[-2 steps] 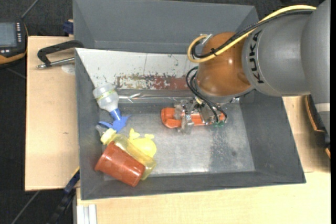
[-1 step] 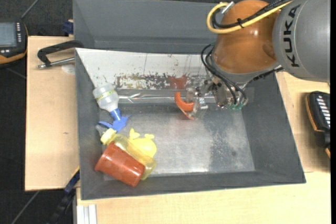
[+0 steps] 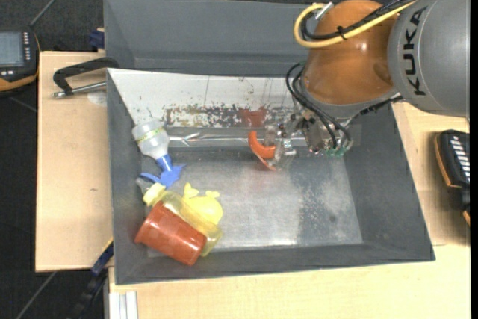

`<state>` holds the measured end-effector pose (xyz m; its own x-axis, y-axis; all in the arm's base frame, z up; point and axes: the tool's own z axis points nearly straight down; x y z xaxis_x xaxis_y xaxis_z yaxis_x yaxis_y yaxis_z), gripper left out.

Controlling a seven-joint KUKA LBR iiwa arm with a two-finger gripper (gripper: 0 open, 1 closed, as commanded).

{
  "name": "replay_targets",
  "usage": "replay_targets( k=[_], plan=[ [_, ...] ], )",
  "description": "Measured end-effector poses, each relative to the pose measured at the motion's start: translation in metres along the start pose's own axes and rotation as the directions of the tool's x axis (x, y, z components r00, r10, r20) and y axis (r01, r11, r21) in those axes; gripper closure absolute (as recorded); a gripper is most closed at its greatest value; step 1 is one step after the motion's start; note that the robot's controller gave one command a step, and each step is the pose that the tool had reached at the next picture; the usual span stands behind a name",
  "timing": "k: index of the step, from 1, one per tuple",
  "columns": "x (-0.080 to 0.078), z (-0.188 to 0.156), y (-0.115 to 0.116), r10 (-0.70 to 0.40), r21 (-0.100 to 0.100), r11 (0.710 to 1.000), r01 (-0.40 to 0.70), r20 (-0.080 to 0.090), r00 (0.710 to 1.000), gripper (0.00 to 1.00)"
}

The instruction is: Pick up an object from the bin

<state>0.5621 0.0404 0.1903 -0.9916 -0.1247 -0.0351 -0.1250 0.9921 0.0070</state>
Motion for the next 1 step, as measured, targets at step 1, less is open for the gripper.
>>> replay_targets(
  k=[1],
  plan=[
    [-0.0037,-0.1113,0.0212,-0.018,-0.001,1.0,0.018,0.007,1.0,1.0]
  ],
)
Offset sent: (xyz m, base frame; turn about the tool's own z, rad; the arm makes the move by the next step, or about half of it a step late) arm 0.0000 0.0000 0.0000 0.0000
